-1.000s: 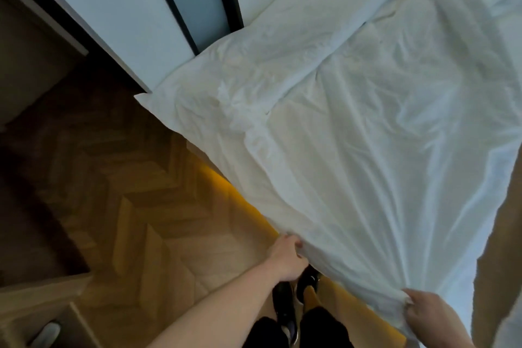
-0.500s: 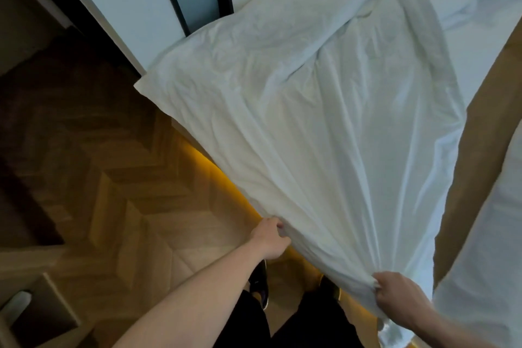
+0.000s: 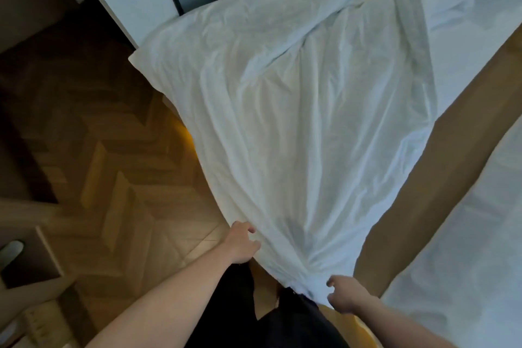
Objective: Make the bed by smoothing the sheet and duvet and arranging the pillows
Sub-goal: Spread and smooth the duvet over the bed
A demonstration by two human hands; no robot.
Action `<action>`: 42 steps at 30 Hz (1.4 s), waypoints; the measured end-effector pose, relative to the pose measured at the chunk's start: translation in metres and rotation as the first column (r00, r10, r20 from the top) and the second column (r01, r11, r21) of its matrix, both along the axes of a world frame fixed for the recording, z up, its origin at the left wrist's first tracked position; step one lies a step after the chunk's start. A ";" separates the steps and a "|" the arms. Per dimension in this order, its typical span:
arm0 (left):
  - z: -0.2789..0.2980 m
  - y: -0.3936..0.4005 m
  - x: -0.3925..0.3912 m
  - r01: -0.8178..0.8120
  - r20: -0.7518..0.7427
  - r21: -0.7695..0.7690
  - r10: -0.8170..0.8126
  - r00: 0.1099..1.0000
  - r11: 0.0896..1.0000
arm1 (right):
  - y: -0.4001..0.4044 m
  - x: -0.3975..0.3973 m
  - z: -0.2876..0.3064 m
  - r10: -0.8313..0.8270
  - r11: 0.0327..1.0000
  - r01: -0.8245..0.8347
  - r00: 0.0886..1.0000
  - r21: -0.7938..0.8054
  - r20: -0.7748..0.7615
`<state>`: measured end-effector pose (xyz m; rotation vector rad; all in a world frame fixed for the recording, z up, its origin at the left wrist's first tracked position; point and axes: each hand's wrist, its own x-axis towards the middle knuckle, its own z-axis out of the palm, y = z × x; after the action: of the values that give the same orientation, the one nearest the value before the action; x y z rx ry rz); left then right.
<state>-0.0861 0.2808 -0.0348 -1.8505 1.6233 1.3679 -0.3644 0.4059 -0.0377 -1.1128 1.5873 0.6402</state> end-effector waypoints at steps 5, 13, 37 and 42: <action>-0.003 -0.003 -0.008 0.034 0.057 -0.015 -0.033 0.998 0.999 | -0.016 -0.025 -0.003 -0.218 0.974 0.217 0.976 -0.067 -0.007; -0.002 -0.036 -0.009 0.044 0.077 -0.043 -0.041 0.996 0.998 | -0.063 -0.042 0.004 -0.395 0.887 0.386 0.918 -0.254 0.013; 0.116 -0.086 -0.214 0.160 -0.032 -0.431 -0.193 0.981 0.888 | -0.125 -0.219 0.140 -0.335 0.704 0.333 0.934 -0.627 0.121; 0.122 -0.100 -0.245 0.196 0.007 -0.417 -0.212 0.977 0.888 | -0.148 -0.257 0.161 -0.327 0.685 0.314 0.939 -0.658 0.107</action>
<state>-0.3311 0.1803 0.0867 -1.8033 2.1974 1.0304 -0.6215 0.2577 0.1236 -1.2786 2.0411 -0.2017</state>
